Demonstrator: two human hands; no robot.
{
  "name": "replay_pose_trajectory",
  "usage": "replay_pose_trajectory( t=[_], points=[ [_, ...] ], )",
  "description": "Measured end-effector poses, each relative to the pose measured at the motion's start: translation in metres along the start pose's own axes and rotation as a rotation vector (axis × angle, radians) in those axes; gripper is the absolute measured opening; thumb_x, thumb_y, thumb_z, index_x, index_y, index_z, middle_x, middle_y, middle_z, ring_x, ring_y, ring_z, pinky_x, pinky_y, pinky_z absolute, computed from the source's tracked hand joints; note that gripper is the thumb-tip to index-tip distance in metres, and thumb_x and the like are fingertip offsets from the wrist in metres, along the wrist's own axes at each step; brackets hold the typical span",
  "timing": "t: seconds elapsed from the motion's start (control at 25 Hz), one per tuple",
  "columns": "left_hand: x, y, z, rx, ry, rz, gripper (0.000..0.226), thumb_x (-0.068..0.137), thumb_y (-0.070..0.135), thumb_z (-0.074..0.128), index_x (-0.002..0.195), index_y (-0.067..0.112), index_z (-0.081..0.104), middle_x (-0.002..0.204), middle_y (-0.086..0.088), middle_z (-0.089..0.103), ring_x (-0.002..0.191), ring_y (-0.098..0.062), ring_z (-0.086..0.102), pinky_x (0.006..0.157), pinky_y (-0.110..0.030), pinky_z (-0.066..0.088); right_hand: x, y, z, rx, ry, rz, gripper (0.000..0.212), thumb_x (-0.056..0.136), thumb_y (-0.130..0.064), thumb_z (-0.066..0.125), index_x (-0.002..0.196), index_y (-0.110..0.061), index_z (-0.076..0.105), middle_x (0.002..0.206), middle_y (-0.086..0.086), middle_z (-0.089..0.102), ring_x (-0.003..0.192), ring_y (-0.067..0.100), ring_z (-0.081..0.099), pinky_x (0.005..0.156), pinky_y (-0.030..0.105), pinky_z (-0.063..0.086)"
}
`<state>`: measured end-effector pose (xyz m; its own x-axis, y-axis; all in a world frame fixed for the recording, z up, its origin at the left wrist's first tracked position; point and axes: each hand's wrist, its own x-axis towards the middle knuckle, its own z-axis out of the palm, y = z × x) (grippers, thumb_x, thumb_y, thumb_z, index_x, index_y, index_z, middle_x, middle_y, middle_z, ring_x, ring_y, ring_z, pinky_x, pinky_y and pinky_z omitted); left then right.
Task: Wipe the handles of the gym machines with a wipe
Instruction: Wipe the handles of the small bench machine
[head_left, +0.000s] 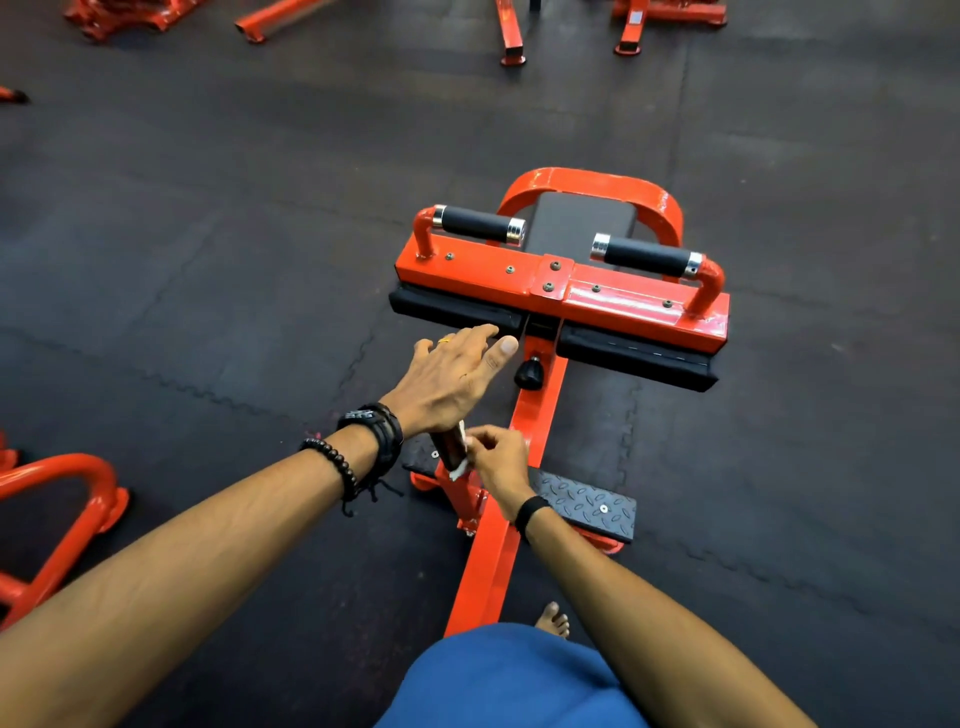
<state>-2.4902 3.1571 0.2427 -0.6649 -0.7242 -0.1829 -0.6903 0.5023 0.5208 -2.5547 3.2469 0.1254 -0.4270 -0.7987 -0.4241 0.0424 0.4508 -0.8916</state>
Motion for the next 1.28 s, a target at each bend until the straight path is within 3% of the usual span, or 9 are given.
replay_pose_trajectory(
  t=[0.12,0.28,0.4,0.56,0.68,0.8,0.92,1.08,1.28],
  points=[
    [-0.002,0.001,0.001,-0.013,0.016,-0.006,0.1,0.082,0.084,-0.005,0.144,0.021,0.041,0.136,0.004,0.055,0.127,-0.017,0.047,0.112,-0.057,0.023,0.003,0.014,0.004,0.012,0.008,0.122,0.022,0.084,0.006,0.062,0.076,-0.009,0.075,0.069,0.0,0.069,0.069,0.015,0.063,0.072,0.053,0.057],
    [-0.002,0.004,-0.002,-0.101,0.005,-0.018,0.076,0.094,0.073,0.008,0.131,0.021,0.049,0.129,0.002,0.059,0.119,-0.021,0.052,0.102,-0.044,0.028,-0.032,-0.044,-0.009,0.263,0.043,-0.088,0.01,0.089,0.007,0.063,0.086,0.002,0.071,0.062,-0.006,0.068,0.058,0.003,0.064,0.063,0.03,0.057],
    [-0.004,0.005,-0.003,-0.148,0.011,-0.023,0.061,0.102,0.058,0.016,0.133,0.019,0.05,0.132,-0.001,0.059,0.122,-0.021,0.051,0.099,-0.039,0.025,-0.044,-0.048,-0.006,0.302,0.124,-0.19,0.01,0.089,0.002,0.066,0.09,-0.005,0.073,0.074,-0.004,0.071,0.07,0.005,0.066,0.067,0.027,0.056],
    [-0.006,0.006,-0.005,-0.159,0.02,-0.013,0.057,0.103,0.057,0.015,0.121,0.02,0.054,0.11,0.004,0.062,0.099,-0.016,0.056,0.1,-0.046,0.035,-0.014,0.011,0.01,0.213,0.128,0.036,0.036,0.085,0.008,0.066,0.07,-0.025,0.069,0.077,0.003,0.07,0.074,0.01,0.062,0.071,0.035,0.055],
    [-0.006,0.005,-0.005,-0.13,0.037,0.007,0.059,0.103,0.06,0.014,0.111,0.018,0.054,0.1,0.001,0.062,0.089,-0.015,0.056,0.093,-0.045,0.037,-0.01,0.008,0.01,0.28,0.083,0.199,0.037,0.084,0.012,0.063,0.066,-0.02,0.07,0.075,0.01,0.068,0.074,0.023,0.061,0.07,0.039,0.055],
    [-0.003,0.001,-0.003,-0.096,0.028,0.023,0.068,0.096,0.068,0.009,0.111,0.019,0.054,0.107,-0.003,0.063,0.097,-0.02,0.057,0.097,-0.048,0.038,-0.025,-0.028,-0.006,0.393,-0.008,0.034,0.014,0.09,0.01,0.06,0.084,0.0,0.069,0.059,0.001,0.067,0.054,0.01,0.06,0.055,0.02,0.051],
    [-0.002,-0.001,-0.002,-0.092,0.02,0.035,0.063,0.095,0.069,0.009,0.105,0.024,0.053,0.102,0.0,0.062,0.091,-0.017,0.056,0.096,-0.049,0.039,-0.034,-0.033,-0.014,0.42,-0.003,-0.091,0.008,0.091,0.005,0.062,0.093,0.003,0.07,0.061,-0.007,0.069,0.057,0.002,0.062,0.056,0.017,0.052],
    [-0.002,0.001,-0.004,-0.094,0.033,0.027,0.071,0.092,0.071,0.008,0.111,0.021,0.056,0.106,-0.003,0.064,0.092,-0.015,0.057,0.095,-0.045,0.038,-0.01,0.024,0.003,0.255,0.039,0.085,0.028,0.084,0.009,0.068,0.07,-0.015,0.071,0.073,0.005,0.067,0.074,0.018,0.059,0.067,0.035,0.054],
    [-0.004,0.005,-0.006,0.0,0.071,-0.025,0.06,0.087,0.075,0.004,0.095,0.036,0.05,0.086,0.012,0.056,0.083,-0.011,0.051,0.096,-0.052,0.034,-0.018,0.015,-0.003,0.484,-0.019,0.222,0.022,0.085,0.015,0.062,0.074,-0.004,0.064,0.073,0.009,0.064,0.07,0.026,0.065,0.059,0.029,0.056]
  ],
)
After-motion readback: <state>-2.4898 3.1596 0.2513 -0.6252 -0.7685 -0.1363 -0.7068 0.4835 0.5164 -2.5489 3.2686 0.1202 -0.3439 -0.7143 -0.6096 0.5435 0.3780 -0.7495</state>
